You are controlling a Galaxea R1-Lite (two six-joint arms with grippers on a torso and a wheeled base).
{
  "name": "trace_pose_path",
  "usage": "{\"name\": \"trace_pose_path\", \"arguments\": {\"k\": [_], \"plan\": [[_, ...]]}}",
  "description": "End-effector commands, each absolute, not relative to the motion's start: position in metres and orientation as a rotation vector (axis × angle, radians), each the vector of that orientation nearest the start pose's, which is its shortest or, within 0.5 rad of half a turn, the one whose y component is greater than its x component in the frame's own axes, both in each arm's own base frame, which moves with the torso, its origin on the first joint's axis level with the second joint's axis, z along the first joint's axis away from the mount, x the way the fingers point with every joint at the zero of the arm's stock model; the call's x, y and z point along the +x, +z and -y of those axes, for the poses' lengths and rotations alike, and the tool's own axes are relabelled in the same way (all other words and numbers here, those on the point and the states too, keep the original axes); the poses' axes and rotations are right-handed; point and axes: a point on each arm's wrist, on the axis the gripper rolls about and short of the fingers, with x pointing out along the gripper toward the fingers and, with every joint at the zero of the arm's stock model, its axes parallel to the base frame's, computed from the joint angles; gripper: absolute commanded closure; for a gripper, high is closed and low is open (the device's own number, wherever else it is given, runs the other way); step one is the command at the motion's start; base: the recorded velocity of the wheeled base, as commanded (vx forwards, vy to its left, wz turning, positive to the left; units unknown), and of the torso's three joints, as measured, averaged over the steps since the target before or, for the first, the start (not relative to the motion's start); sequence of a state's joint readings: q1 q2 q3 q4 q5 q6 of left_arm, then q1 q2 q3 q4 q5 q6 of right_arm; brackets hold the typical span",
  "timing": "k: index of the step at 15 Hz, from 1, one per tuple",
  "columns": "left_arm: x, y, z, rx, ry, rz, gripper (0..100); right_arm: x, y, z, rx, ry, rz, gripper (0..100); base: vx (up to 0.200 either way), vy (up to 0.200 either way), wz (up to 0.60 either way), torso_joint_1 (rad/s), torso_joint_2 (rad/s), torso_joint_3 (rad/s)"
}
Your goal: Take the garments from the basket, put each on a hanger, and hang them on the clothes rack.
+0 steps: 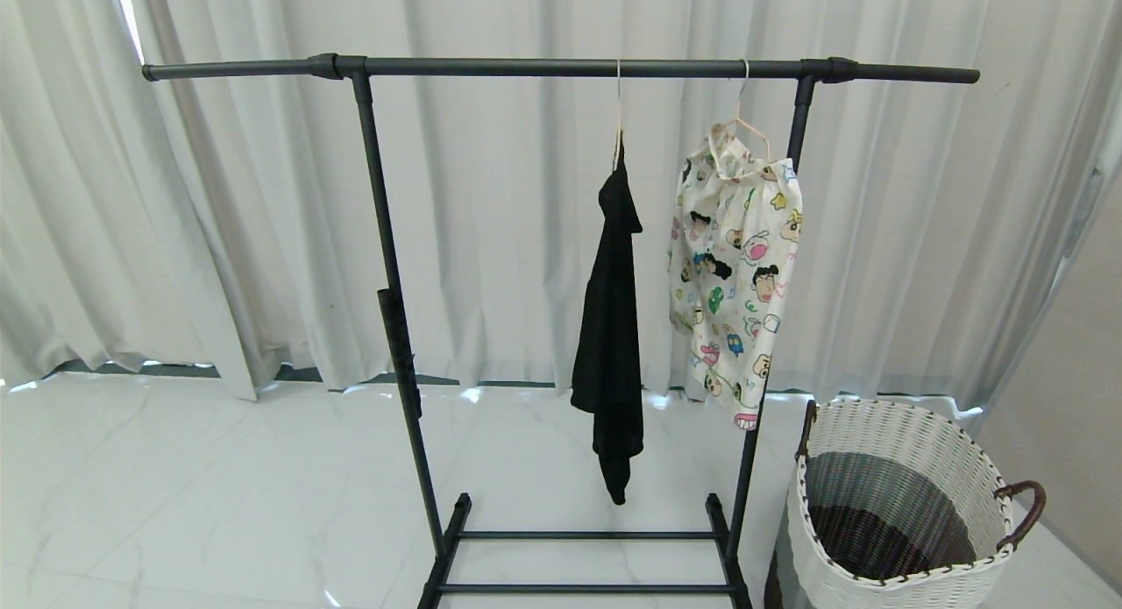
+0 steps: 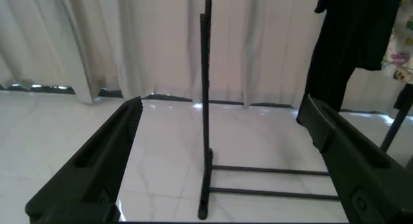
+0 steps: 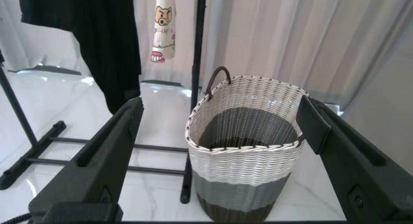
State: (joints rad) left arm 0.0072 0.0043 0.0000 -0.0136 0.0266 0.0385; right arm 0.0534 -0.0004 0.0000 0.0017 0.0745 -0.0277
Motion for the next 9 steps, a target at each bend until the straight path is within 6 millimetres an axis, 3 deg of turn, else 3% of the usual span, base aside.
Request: {"name": "trace_pose_path", "arguments": {"k": [1, 3, 5, 9], "plan": [[-0.0225, 0.0765, -0.0007, -0.015, 0.048, 0.005, 0, -0.0229, 0.0753, -0.0004, -0.021, 0.127, 0.0, 0, 0.0, 0.0, 0.0, 0.0, 0.0, 0.0], [-0.0226, 0.0762, -0.0009, -0.046, 0.057, 0.004, 0, -0.023, 0.0756, -0.0001, 0.005, 0.114, -0.002, 0, 0.0, 0.0, 0.0, 0.0, 0.0, 0.0], [-0.0225, 0.0765, -0.0003, 0.083, 0.032, 0.003, 0, -0.0229, 0.075, 0.0001, 0.003, 0.104, -0.005, 0, 0.0, 0.0, 0.0, 0.0, 0.0, 0.0], [-0.0188, 0.0772, -0.0005, 0.083, 0.0, -0.046, 0, -0.023, 0.0754, 0.0001, 0.0, 0.104, -0.003, 0, 0.0, 0.0, 0.0, 0.0, 0.0, 0.0]]}}
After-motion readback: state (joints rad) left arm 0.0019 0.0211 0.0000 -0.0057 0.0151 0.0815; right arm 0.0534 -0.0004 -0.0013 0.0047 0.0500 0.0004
